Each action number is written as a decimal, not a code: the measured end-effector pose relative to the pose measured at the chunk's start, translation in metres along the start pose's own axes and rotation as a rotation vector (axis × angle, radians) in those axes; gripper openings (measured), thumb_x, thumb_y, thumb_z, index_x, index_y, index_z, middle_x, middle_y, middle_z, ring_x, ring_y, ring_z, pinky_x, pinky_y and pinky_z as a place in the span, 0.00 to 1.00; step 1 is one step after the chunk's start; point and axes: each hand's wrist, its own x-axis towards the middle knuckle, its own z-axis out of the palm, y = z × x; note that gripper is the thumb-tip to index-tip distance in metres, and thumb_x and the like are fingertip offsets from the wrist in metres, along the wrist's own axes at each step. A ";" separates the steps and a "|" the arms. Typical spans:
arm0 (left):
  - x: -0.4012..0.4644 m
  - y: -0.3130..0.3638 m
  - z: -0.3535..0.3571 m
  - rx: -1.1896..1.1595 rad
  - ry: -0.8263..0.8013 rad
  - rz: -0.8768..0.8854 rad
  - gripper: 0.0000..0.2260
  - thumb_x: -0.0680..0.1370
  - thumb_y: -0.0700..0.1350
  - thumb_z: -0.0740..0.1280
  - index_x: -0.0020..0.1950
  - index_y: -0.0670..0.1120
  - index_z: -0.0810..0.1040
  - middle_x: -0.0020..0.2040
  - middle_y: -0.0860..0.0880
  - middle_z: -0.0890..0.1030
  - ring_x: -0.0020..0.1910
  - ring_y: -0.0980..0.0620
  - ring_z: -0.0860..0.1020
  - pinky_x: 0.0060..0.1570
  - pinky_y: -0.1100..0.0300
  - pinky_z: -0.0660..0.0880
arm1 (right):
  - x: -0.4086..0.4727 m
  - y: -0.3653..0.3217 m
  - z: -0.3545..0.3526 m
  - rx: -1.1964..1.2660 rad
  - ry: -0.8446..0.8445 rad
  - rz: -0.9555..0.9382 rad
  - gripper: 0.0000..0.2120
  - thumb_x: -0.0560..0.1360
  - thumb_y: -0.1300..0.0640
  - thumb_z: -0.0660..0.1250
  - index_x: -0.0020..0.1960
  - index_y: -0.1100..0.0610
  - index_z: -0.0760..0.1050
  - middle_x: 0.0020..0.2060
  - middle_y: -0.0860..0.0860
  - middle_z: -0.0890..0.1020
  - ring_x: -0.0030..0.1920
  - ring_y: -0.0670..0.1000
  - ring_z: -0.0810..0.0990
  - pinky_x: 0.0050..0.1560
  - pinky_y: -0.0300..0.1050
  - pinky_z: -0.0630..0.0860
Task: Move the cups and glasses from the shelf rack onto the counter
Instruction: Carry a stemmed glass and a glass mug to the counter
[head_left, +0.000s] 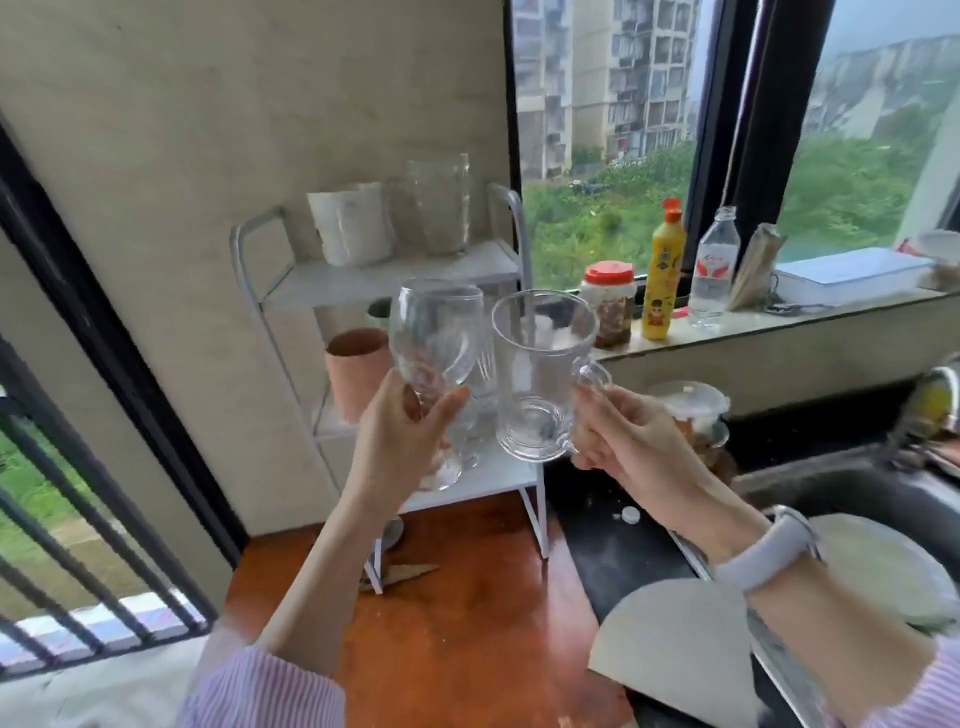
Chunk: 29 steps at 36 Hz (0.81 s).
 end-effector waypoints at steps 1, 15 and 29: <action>-0.009 0.001 0.012 0.007 -0.022 -0.009 0.07 0.73 0.50 0.69 0.44 0.52 0.71 0.33 0.52 0.78 0.25 0.60 0.76 0.25 0.70 0.72 | -0.012 0.006 -0.009 -0.005 0.032 0.006 0.18 0.67 0.41 0.66 0.25 0.50 0.66 0.21 0.46 0.63 0.27 0.49 0.58 0.34 0.46 0.60; -0.181 0.076 0.281 -0.255 -0.490 -0.169 0.05 0.73 0.46 0.70 0.43 0.49 0.74 0.36 0.45 0.80 0.32 0.53 0.77 0.36 0.57 0.76 | -0.278 0.024 -0.214 -0.430 0.669 0.185 0.25 0.76 0.58 0.63 0.21 0.52 0.62 0.18 0.43 0.62 0.26 0.45 0.62 0.37 0.54 0.65; -0.333 0.224 0.527 -0.454 -1.107 -0.120 0.07 0.70 0.49 0.73 0.42 0.52 0.76 0.34 0.52 0.82 0.36 0.49 0.82 0.41 0.52 0.78 | -0.529 -0.017 -0.362 -0.592 1.407 0.405 0.21 0.76 0.60 0.62 0.27 0.54 0.59 0.24 0.49 0.63 0.25 0.44 0.61 0.30 0.40 0.61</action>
